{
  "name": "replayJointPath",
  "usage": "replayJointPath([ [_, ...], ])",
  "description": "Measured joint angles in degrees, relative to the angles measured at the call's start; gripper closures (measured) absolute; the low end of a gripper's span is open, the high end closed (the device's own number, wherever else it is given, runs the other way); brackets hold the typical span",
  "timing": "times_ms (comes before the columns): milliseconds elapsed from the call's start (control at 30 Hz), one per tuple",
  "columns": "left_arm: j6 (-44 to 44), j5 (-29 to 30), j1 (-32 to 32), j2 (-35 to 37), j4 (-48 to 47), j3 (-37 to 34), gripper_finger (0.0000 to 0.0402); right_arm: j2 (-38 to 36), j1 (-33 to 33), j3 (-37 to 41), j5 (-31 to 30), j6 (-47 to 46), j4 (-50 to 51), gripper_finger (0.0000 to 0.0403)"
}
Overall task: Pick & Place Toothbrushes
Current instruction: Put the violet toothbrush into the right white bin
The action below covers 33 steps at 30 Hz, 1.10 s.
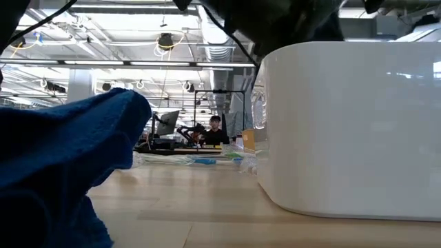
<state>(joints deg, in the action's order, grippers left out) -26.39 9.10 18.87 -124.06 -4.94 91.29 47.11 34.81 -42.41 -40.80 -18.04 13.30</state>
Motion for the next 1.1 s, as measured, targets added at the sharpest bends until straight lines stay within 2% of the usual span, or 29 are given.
replayJointPath([
  [233,-1.2,1.5,0.4,0.0,-2.7,0.2,0.0401,0.0,0.0,0.0,0.0,0.2,0.0,0.0403],
  [700,1.9,-0.6,1.4,-0.1,-1.8,0.3,0.0401,0.0,0.0,0.0,0.0,0.5,0.0,0.0403],
  [900,2.0,-3.4,0.9,-1.2,-2.0,0.3,0.0401,0.0,0.0,0.0,0.0,0.6,-0.1,0.0403],
  [1100,2.1,-2.2,0.9,-1.3,-1.8,0.3,0.0396,0.0,0.0,0.0,0.0,0.6,-0.1,0.0403],
])
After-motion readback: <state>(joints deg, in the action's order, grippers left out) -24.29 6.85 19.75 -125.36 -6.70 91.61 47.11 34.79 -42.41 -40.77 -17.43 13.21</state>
